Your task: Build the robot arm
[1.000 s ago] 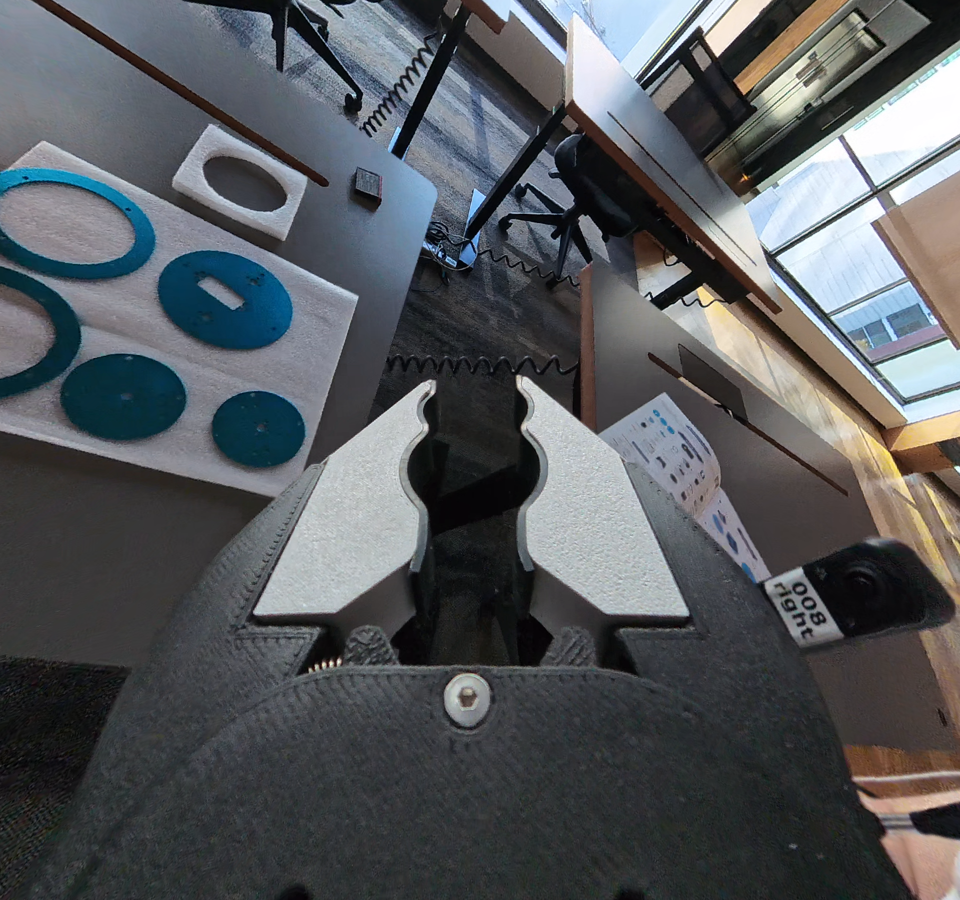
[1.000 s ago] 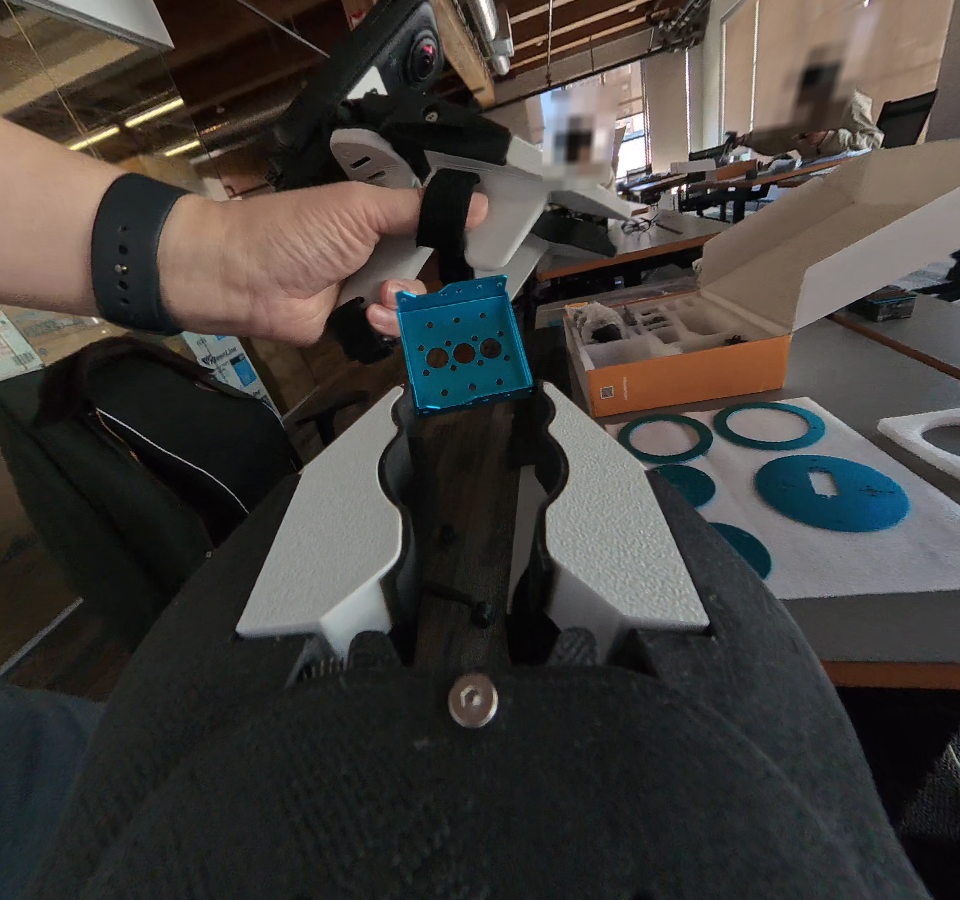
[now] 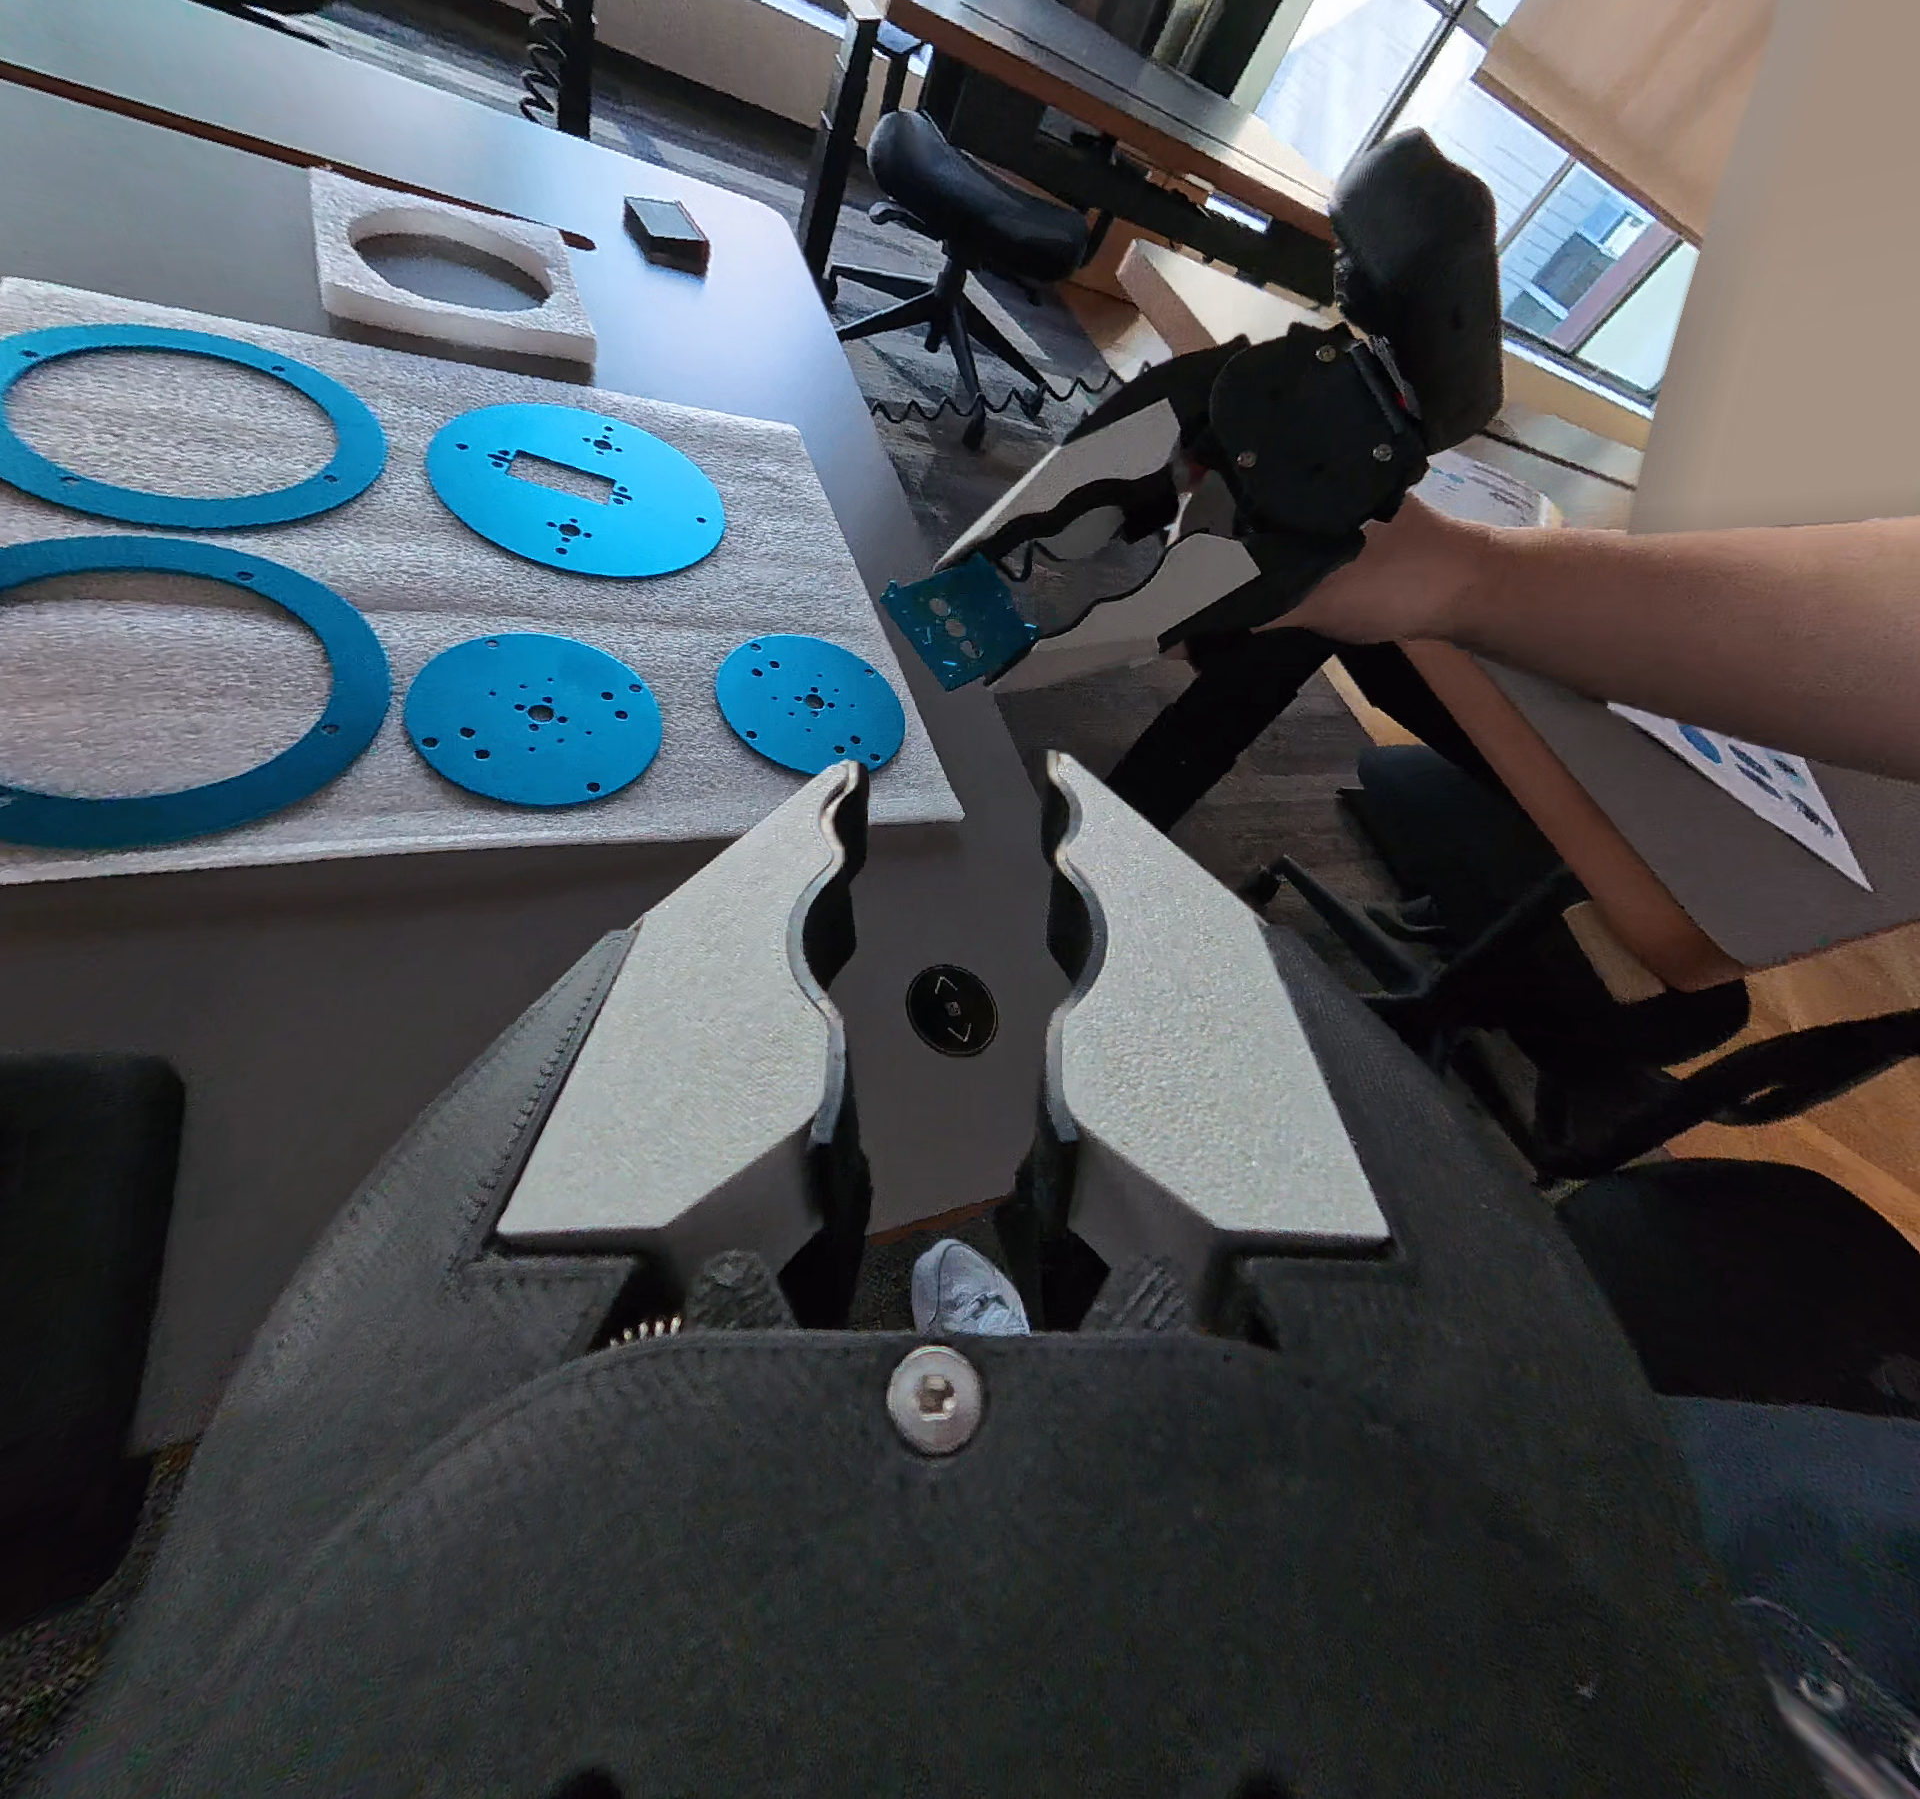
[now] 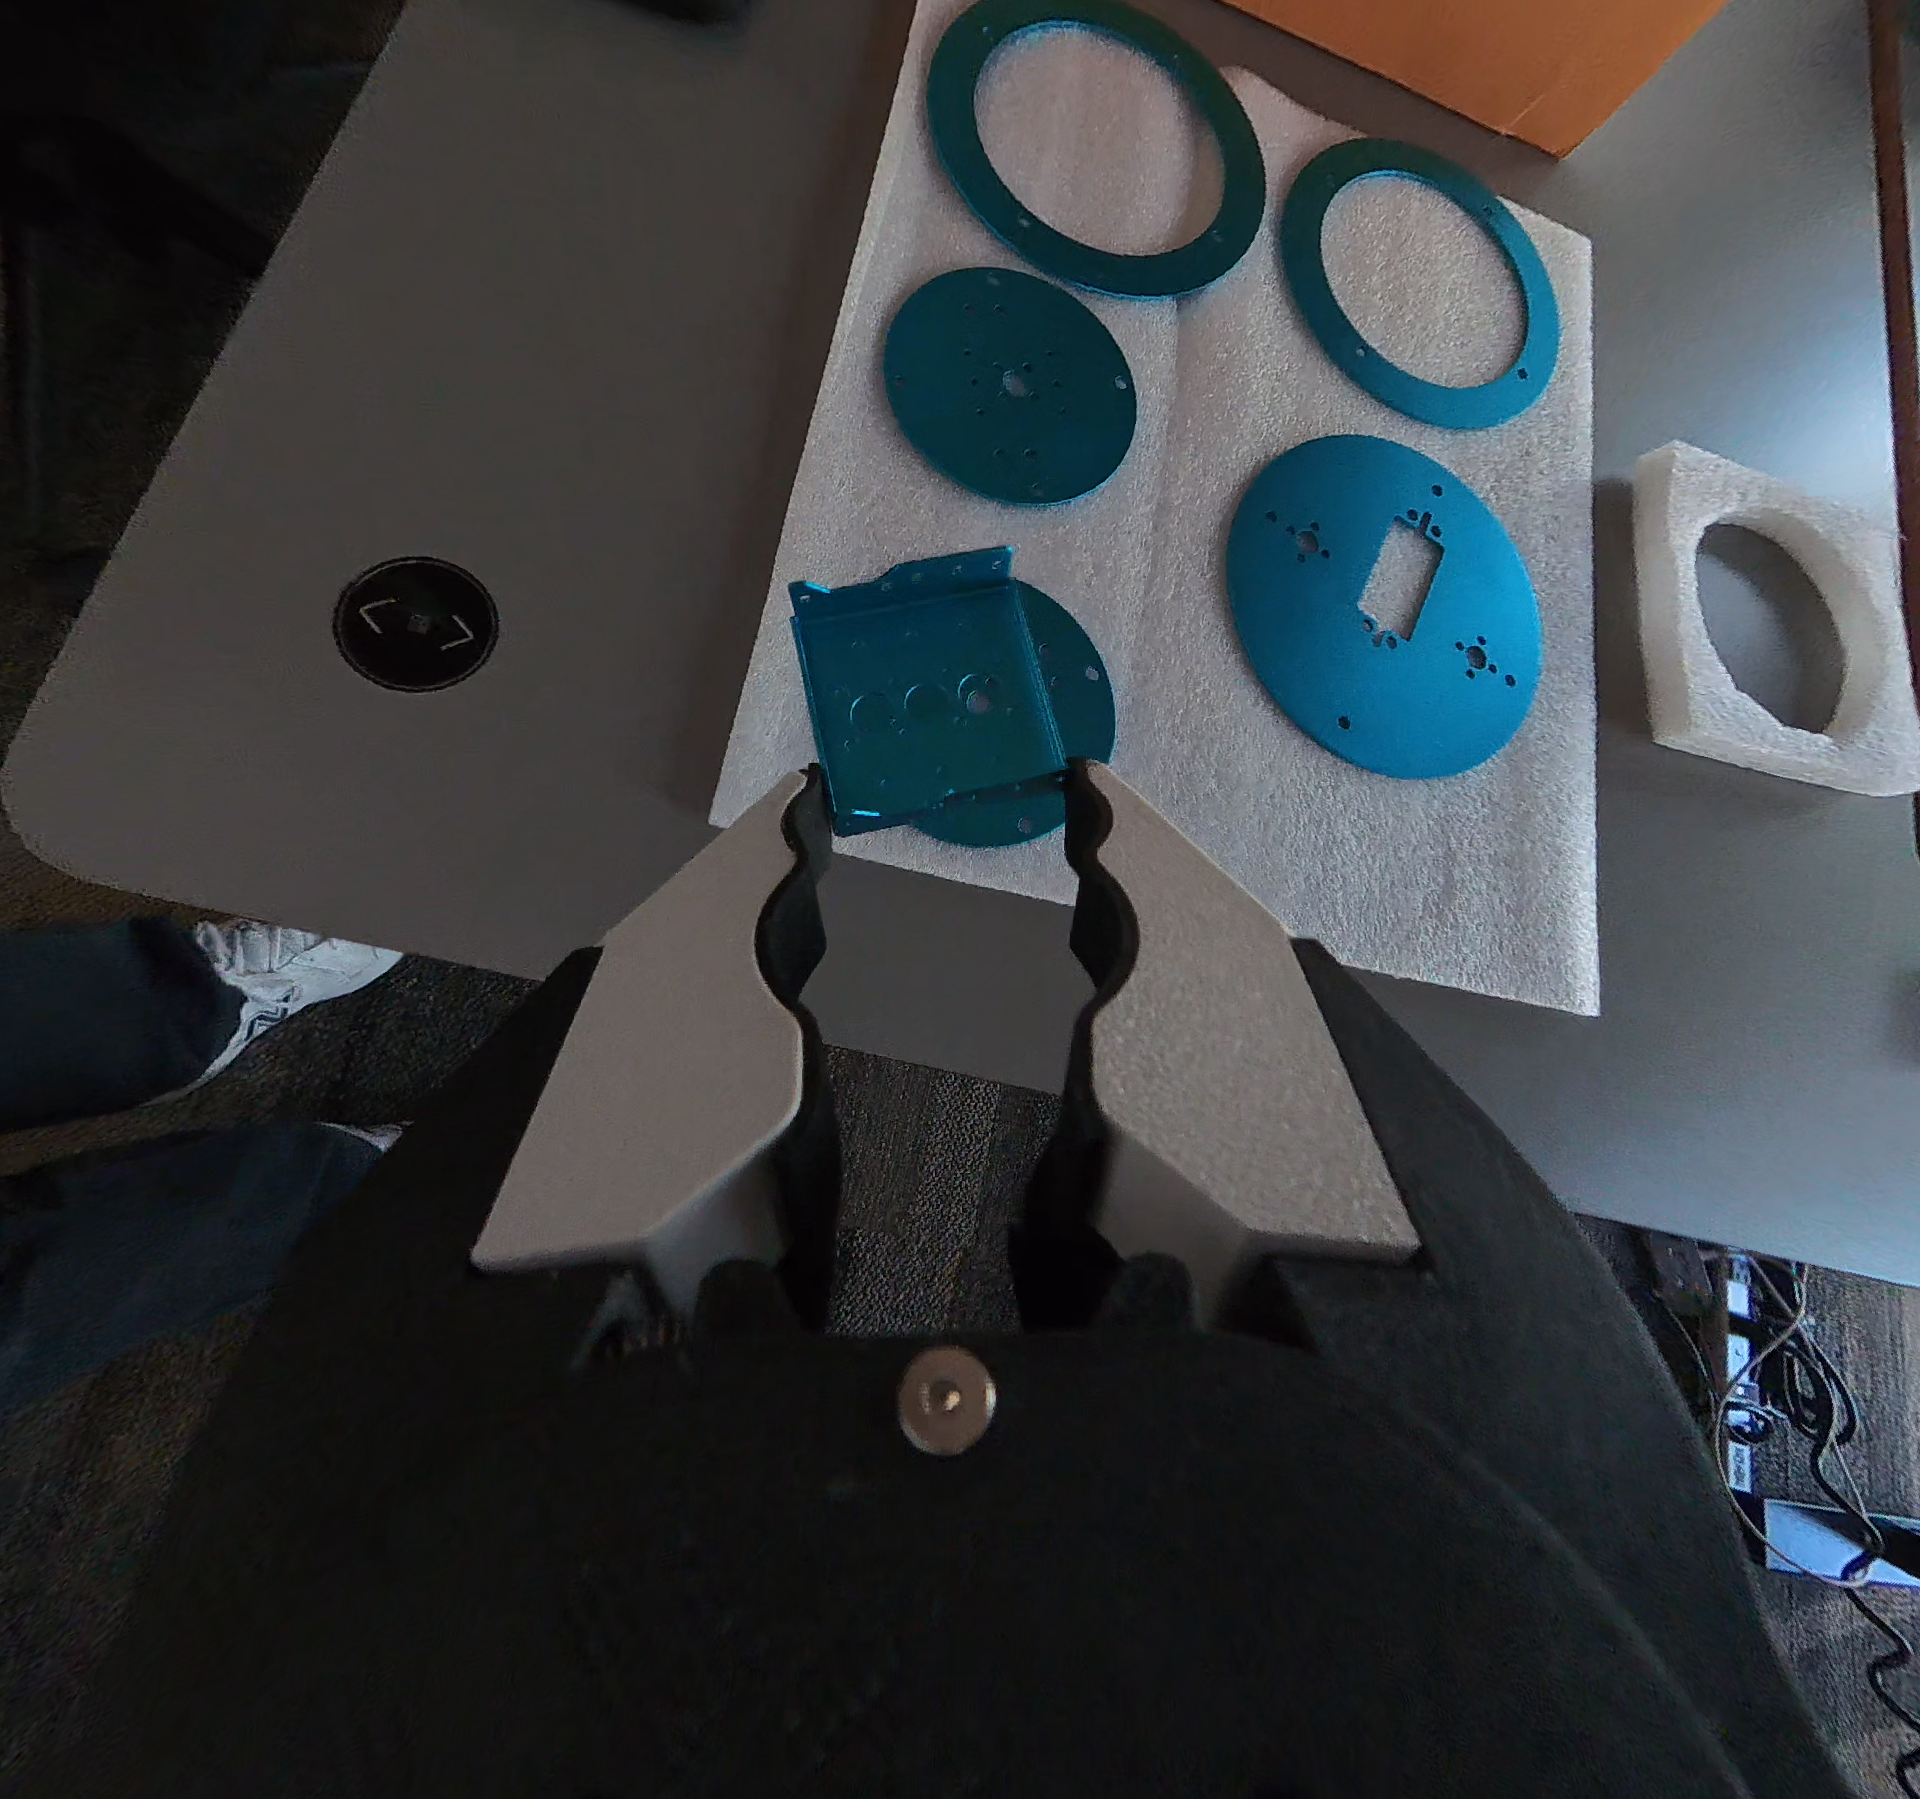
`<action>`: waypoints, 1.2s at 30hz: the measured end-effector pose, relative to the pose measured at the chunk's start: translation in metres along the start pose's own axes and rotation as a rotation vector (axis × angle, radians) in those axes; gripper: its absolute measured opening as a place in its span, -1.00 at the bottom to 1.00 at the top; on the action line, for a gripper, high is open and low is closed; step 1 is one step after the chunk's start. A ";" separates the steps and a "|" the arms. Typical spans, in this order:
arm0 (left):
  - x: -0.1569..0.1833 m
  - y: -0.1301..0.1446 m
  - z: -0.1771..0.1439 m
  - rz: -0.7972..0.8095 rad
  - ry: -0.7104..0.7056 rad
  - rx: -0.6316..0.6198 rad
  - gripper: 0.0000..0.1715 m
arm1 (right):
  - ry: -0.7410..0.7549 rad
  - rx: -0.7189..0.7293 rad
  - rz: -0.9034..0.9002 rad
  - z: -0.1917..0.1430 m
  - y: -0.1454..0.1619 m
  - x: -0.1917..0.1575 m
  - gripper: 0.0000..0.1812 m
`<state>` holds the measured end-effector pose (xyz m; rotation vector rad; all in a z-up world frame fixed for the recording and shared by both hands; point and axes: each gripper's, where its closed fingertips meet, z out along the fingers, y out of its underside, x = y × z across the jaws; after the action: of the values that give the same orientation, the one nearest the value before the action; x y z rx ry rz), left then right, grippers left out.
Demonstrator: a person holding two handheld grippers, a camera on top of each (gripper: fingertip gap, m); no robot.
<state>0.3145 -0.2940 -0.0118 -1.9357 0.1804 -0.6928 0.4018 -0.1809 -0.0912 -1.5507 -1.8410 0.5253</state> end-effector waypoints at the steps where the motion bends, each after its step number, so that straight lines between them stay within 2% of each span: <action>1: -0.002 0.002 0.007 0.006 0.013 -0.013 -0.62 | -0.007 0.002 -0.005 0.004 0.001 0.000 -0.51; 5: -0.011 0.020 0.040 0.008 0.083 -0.109 -0.52 | -0.042 -0.029 -0.030 0.021 0.011 0.001 -0.51; 9: -0.028 0.034 0.071 0.016 0.143 -0.216 -0.40 | -0.101 -0.066 0.019 0.035 0.018 0.002 -0.51; 20: -0.059 0.049 0.135 0.450 0.181 -0.524 -0.34 | -0.212 -0.074 0.030 0.059 0.025 0.006 -0.50; 29: -0.063 0.060 0.147 0.680 0.267 -0.685 -0.32 | -0.249 -0.096 0.022 0.053 0.030 0.011 -0.45; 32: -0.064 0.060 0.149 0.685 0.251 -0.721 -0.26 | -0.272 -0.107 -0.013 0.051 0.031 0.011 -0.43; 36: -0.059 0.056 0.155 0.622 0.243 -0.681 -0.26 | -0.302 -0.091 -0.038 0.047 0.038 0.010 -0.50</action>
<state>0.3599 -0.1746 -0.1310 -2.2296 1.2457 -0.4639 0.3947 -0.1580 -0.1473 -1.5593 -2.1434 0.6976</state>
